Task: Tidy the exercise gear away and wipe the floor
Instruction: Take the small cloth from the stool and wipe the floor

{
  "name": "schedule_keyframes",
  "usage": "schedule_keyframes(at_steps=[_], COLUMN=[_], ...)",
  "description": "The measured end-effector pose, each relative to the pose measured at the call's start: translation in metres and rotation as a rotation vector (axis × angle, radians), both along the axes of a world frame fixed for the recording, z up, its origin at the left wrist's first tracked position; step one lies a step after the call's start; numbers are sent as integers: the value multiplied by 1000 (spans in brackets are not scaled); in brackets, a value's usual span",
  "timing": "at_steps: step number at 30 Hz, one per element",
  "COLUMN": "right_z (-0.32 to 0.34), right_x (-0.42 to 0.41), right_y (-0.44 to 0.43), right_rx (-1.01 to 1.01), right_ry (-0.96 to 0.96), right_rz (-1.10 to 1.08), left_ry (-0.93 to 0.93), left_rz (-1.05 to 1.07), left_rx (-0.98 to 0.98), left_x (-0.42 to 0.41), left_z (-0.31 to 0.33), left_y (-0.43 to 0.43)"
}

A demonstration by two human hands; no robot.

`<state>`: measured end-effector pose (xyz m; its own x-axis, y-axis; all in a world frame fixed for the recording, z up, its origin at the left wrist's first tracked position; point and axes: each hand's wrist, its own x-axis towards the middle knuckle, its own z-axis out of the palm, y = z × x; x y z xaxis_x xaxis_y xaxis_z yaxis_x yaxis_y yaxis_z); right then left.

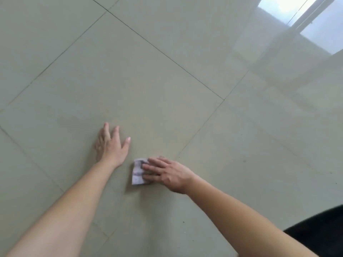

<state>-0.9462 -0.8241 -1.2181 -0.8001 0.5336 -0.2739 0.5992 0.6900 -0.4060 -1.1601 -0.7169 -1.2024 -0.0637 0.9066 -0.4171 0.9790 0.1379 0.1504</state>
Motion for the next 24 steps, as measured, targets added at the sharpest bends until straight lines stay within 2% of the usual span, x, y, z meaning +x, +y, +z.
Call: schedule_keyframes(at_steps=[2, 4, 7, 9, 16, 20, 24], right_z=[11, 20, 24, 25, 34, 35, 34], right_x=[68, 133, 204, 230, 300, 327, 338], right_y=[39, 71, 111, 125, 125, 127, 123], right_rx=[-22, -28, 1, -15, -163, -153, -169], right_ry=[-35, -155, -249, -289, -324, -332, -337], right_rz=[-235, -510, -834, -909, -1154, -1190, -1224], left_ry=[9, 25, 18, 41, 122, 123, 142], left_rz=[7, 25, 50, -18, -269, -331, -382], left_rx=[-44, -124, -243, -244, -30, -3, -36], left_x=[37, 75, 127, 157, 224, 239, 251], left_z=[5, 11, 28, 52, 161, 170, 153], left_y=[-25, -38, -37, -23, 64, 104, 127])
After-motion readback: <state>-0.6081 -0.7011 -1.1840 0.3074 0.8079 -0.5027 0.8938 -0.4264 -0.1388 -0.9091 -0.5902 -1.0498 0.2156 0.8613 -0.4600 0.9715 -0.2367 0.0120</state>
